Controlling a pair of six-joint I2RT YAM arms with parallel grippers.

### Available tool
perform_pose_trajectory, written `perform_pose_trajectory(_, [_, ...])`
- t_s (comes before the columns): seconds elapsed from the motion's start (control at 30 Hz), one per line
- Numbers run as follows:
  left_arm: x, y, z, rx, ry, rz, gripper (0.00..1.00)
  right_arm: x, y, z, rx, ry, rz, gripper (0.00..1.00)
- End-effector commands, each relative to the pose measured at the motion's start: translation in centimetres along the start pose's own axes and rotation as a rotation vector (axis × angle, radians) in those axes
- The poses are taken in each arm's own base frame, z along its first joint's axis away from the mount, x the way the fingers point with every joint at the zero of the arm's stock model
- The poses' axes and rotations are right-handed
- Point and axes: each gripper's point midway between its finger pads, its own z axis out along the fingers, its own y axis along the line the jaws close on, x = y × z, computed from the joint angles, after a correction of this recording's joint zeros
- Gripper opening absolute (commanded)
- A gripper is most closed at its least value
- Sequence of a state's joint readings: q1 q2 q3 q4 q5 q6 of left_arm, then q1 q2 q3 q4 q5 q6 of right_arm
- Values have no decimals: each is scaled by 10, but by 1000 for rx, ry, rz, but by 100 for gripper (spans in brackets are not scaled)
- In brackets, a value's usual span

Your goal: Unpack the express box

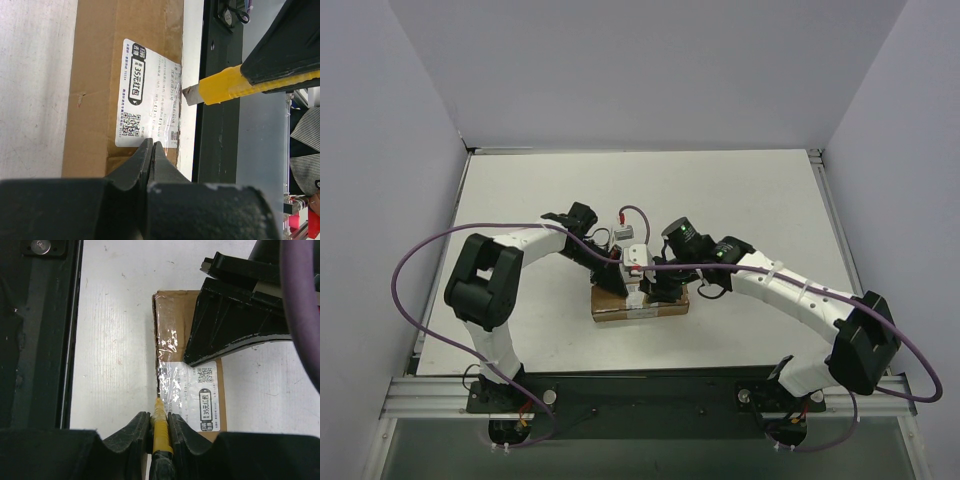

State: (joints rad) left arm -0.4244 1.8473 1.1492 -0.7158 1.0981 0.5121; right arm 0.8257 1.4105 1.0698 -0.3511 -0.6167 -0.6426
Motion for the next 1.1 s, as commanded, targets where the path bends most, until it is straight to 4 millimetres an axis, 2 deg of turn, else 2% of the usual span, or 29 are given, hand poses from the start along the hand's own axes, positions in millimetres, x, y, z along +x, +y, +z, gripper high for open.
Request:
perform_pose_trajectory(0.0, [23,29,4,-94,90,14,0,-20,-4,-12,44,-50,-86,0])
perform_pose_trajectory(1.07, [26,34,8,-84,93,-7,0,-10,4,-11,25,-7,-47,0])
